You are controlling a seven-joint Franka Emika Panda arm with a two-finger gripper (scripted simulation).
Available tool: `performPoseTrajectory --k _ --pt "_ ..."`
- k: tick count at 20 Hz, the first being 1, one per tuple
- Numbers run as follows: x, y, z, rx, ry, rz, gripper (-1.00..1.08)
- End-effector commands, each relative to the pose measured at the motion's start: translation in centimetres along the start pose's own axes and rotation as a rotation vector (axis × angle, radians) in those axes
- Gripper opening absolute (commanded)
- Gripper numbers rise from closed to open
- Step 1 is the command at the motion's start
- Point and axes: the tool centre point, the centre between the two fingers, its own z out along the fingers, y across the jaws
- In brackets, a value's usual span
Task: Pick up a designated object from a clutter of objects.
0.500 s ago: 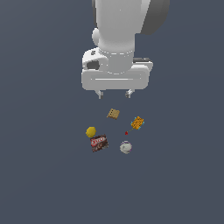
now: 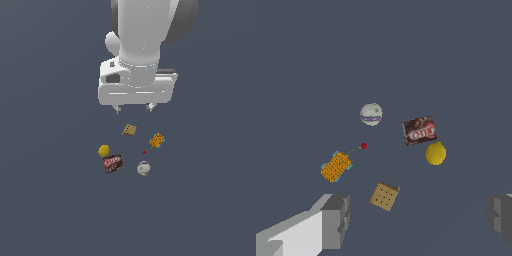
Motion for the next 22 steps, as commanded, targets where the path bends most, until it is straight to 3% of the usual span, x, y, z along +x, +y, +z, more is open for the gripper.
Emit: performPoseTrajectory --k 1,12,22 --pt "-0.1 -0.1 0.1 -0.003 -0.005 -0.01 1.0" --pt "0.4 0.9 2.1 0.005 -0.002 -0.044 1.0" --pt "0.9 4.2 8.5 0.022 0.004 -0.154 1.0"
